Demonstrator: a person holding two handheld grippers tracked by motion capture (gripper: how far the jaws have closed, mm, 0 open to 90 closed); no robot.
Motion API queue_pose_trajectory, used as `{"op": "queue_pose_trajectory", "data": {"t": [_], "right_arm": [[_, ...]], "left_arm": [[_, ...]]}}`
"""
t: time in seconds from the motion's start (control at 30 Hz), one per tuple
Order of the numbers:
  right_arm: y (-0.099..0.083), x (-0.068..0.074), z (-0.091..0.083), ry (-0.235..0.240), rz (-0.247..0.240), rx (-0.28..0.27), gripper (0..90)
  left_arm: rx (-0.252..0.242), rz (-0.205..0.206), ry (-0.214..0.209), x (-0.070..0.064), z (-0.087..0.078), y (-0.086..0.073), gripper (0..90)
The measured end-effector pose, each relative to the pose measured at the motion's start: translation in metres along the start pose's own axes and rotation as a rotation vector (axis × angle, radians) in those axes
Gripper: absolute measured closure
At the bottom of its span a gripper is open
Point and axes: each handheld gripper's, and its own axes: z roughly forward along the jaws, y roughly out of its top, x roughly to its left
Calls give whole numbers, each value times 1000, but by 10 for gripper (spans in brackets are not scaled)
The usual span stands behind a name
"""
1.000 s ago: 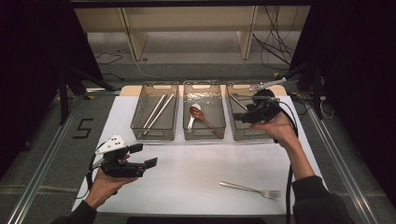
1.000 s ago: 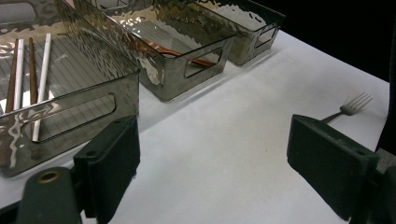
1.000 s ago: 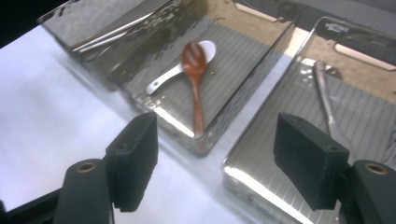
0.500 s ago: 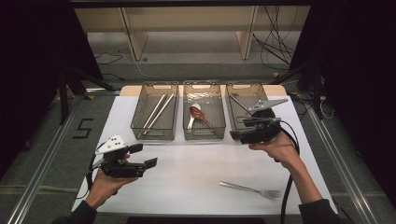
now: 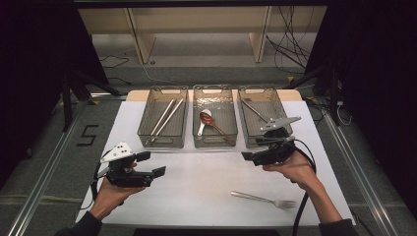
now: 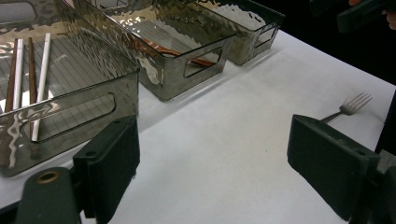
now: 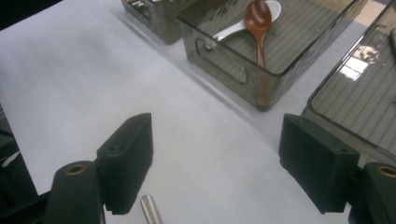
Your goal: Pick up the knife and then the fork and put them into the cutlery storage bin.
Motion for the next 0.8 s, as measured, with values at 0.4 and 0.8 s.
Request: {"op": "queue_pose_trajectory", "data": {"t": [0.4,0.8], "right_arm": [[-13,8,6,25,-12,46,245],[-26,20,12,42,-53,130,242]], "left_arm": [[0,2,0,0,0,0,165],[5,7,1,0,0,0,165]]}}
